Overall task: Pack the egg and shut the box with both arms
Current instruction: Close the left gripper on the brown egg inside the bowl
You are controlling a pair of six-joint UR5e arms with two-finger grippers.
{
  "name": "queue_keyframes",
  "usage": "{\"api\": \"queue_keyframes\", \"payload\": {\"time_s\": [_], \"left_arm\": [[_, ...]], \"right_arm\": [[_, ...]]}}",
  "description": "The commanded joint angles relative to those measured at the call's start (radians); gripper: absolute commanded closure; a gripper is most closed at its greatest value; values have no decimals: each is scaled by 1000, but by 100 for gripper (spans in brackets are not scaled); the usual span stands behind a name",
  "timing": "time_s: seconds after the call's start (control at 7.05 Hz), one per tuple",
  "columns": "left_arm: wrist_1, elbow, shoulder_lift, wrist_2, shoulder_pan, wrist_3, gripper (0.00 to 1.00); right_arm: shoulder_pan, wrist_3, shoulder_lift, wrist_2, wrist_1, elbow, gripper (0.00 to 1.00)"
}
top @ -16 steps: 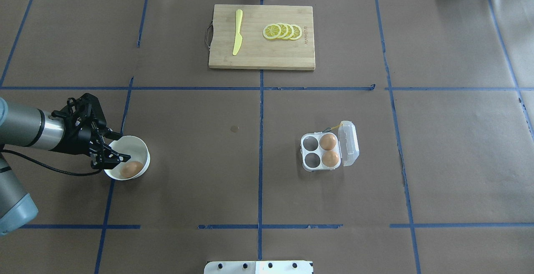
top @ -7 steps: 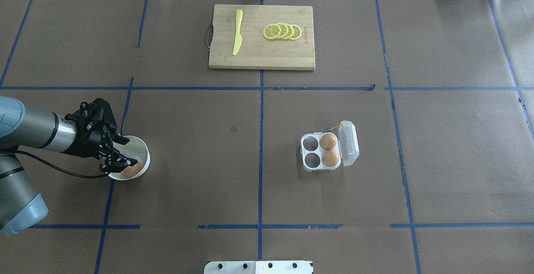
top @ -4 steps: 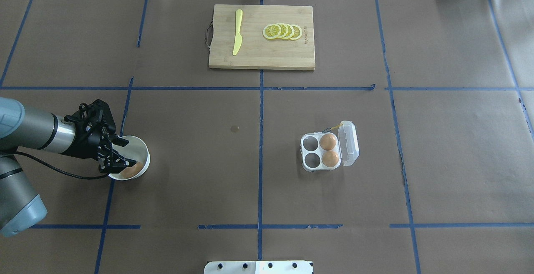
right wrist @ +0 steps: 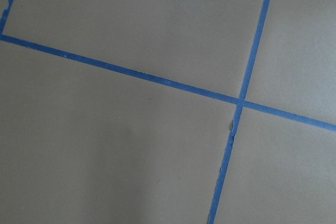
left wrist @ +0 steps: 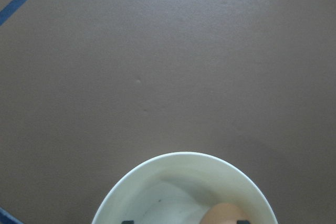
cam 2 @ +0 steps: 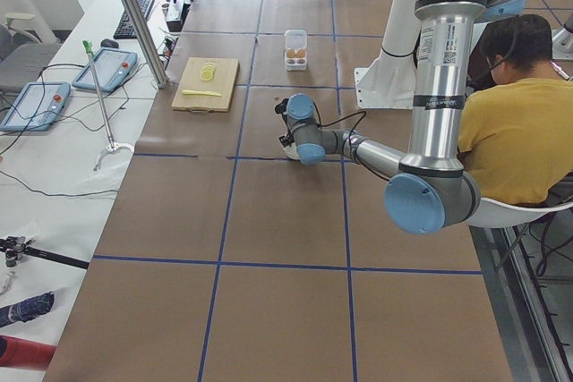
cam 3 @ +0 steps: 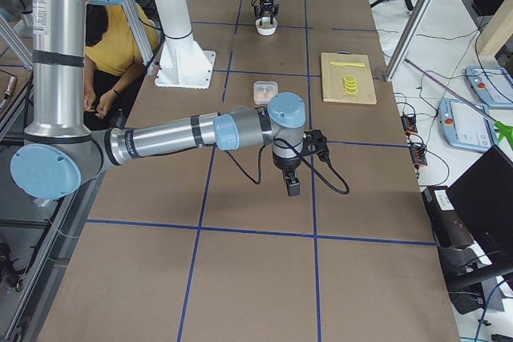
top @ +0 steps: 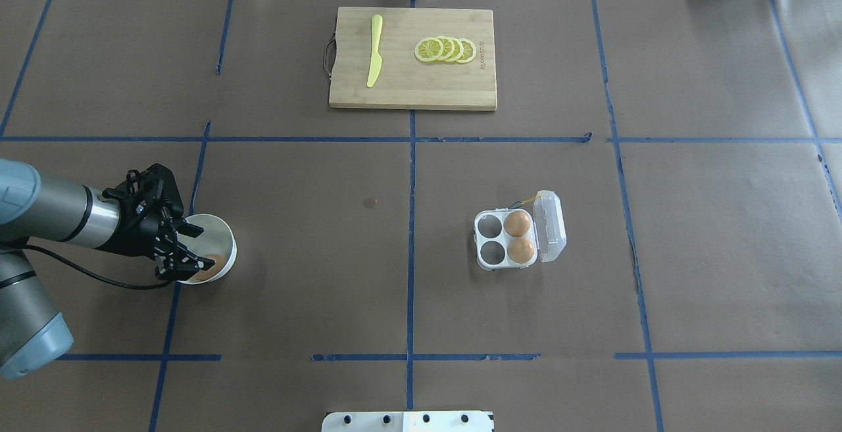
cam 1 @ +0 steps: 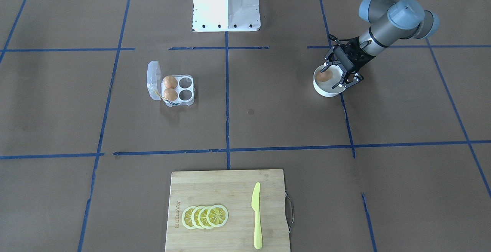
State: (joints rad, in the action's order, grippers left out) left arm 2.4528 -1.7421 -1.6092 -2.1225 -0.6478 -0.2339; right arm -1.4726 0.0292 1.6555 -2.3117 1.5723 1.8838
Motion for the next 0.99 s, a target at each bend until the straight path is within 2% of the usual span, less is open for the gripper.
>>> {"api": "queue_keyframes", "payload": {"time_s": [0.0, 0.85], "left_arm": [[0, 0, 0, 1, 16, -1, 28], [-2, 16, 0, 1, 19, -1, 32]], "right_arm": [[0, 0, 1, 0, 0, 0, 0], [0, 0, 1, 0, 0, 0, 0]]}}
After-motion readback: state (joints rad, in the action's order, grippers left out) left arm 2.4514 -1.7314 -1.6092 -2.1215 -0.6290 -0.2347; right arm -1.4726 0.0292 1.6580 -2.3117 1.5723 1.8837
